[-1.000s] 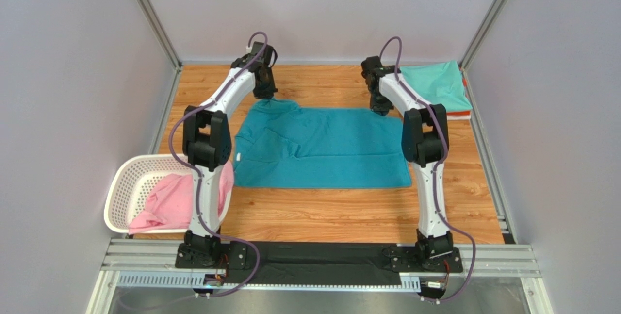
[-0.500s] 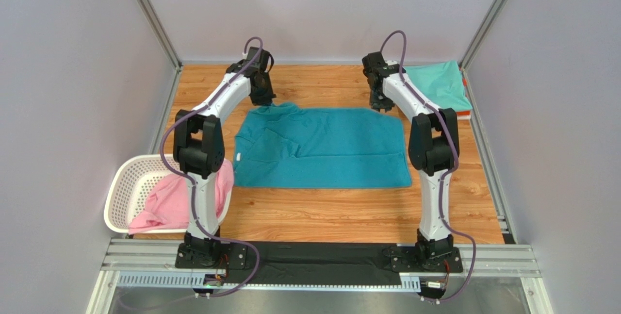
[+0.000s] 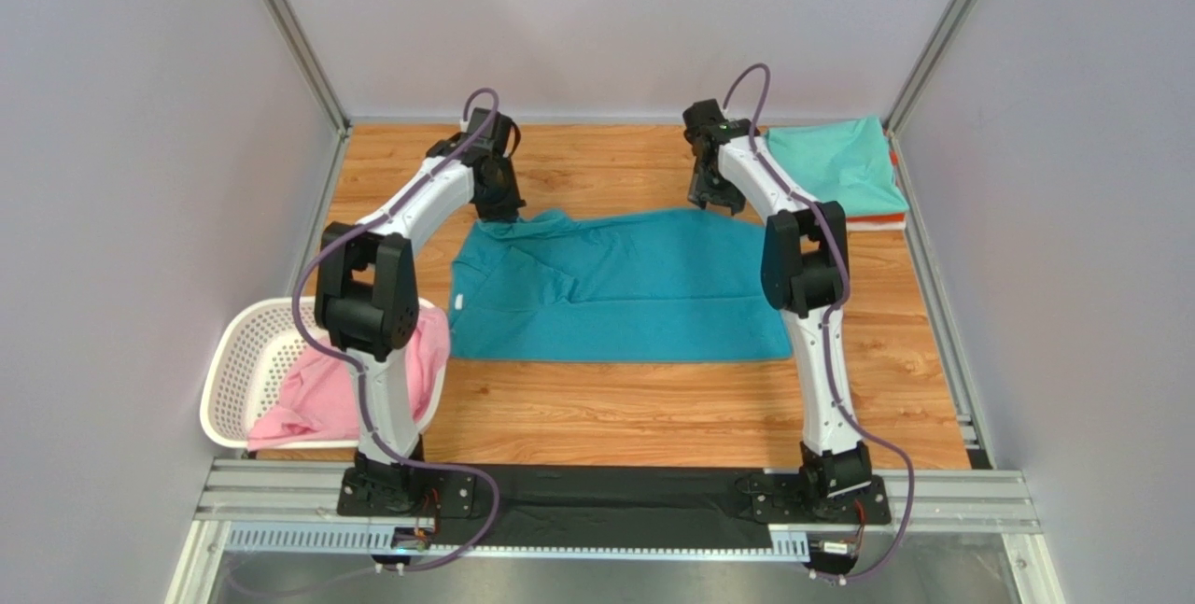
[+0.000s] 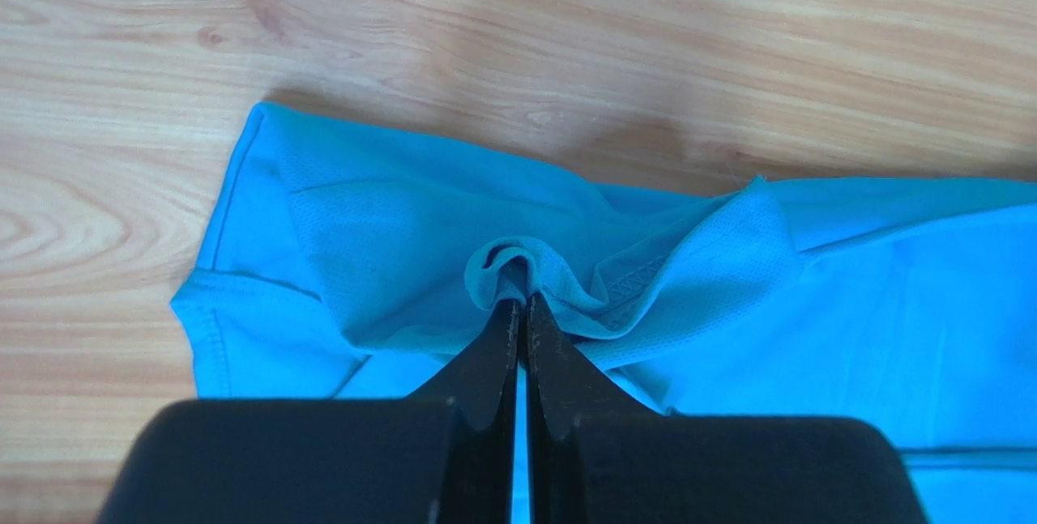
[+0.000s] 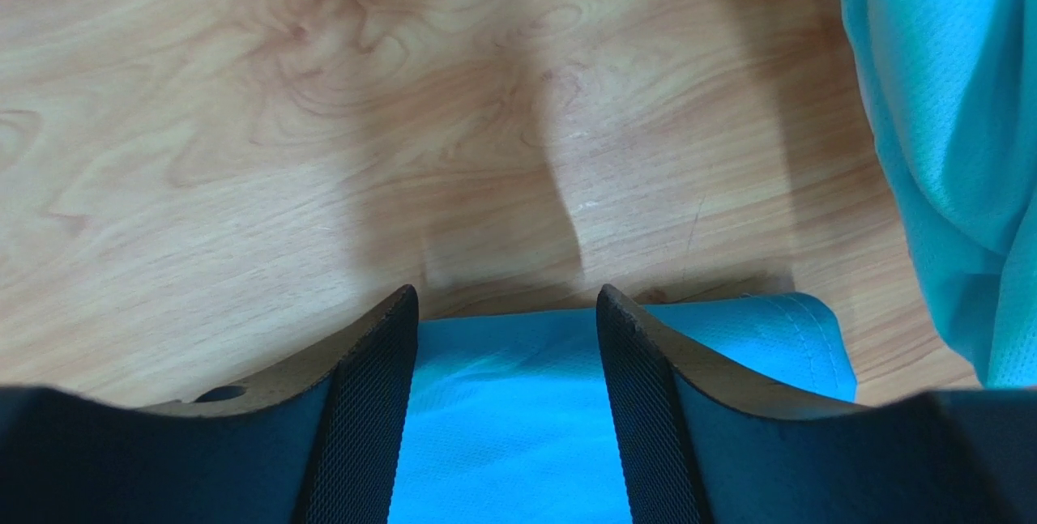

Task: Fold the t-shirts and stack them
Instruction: Fold the tshirt

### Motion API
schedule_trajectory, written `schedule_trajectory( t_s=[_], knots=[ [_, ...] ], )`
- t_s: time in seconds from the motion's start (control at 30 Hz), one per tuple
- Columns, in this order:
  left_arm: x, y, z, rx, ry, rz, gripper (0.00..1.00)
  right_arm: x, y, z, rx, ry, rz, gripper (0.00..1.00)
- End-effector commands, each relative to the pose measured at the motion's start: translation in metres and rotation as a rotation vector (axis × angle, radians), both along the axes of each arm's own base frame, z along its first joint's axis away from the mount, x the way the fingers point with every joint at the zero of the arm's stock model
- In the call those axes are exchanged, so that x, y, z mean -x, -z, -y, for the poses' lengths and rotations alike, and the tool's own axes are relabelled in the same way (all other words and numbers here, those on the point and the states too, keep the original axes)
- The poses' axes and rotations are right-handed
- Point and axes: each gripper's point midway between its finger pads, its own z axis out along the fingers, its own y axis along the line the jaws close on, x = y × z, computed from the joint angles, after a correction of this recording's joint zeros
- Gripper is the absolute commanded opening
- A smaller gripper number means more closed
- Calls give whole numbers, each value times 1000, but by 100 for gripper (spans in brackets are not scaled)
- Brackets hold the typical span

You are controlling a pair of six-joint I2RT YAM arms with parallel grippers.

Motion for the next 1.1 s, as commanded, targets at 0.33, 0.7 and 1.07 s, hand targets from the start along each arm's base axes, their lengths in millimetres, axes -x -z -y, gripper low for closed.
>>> schedule_trajectory(
  t_s=[0.33, 0.7, 1.07],
  knots=[
    [13, -39, -4, 36, -16, 109, 0, 30, -7, 33, 161, 61, -64, 53],
    [24, -36, -8, 35, -33, 96, 0, 51, -14, 44, 207, 65, -123, 19],
    [32, -36, -10, 40, -40, 90, 0, 59, -47, 29, 165, -1, 22, 0]
  ],
)
